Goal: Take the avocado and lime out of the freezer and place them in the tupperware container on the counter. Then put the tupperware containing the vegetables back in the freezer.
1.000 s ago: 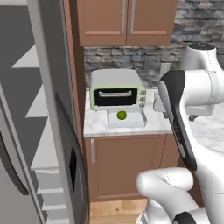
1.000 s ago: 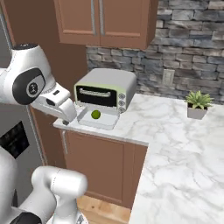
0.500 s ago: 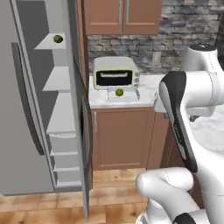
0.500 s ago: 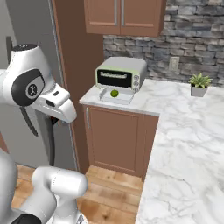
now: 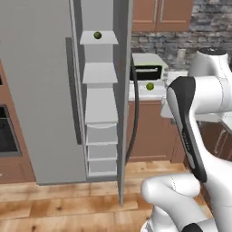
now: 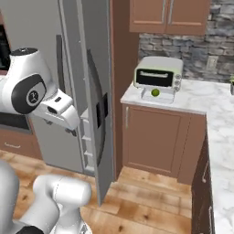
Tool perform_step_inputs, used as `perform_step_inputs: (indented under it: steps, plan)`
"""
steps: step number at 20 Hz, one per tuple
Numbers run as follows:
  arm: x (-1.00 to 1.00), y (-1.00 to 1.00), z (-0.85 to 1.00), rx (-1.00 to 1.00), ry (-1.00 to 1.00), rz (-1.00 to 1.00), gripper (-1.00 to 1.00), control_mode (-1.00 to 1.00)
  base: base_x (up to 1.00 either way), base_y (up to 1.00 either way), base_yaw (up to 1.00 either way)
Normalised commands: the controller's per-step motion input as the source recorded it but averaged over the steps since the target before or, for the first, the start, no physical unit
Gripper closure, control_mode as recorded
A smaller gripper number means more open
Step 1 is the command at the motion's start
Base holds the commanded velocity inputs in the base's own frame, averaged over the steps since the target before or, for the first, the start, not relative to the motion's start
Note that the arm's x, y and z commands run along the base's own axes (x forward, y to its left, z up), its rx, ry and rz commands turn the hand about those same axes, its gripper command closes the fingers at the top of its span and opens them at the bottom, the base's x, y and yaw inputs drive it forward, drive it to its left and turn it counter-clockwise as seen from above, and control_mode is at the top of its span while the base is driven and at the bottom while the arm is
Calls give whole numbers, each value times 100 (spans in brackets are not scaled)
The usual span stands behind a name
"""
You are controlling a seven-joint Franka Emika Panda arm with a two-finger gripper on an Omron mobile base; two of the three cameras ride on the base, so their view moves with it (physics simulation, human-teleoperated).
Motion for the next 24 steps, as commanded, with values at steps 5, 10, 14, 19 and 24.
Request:
perform_step_inputs:
  steps: [5, 10, 14, 19, 24]
  plan:
    - [0, 0, 0, 0, 0, 0, -100, 100, 10, 100, -4]
    - [0, 0, 0, 0, 0, 0, -100, 100, 12, 98, -5]
    - [0, 0, 0, 0, 0, 0, -100, 100, 43, 53, -5]
    - [0, 0, 0, 0, 0, 0, -100, 100, 78, 13, -3]
    - [0, 0, 0, 0, 0, 0, -100, 100, 94, 6, -3]
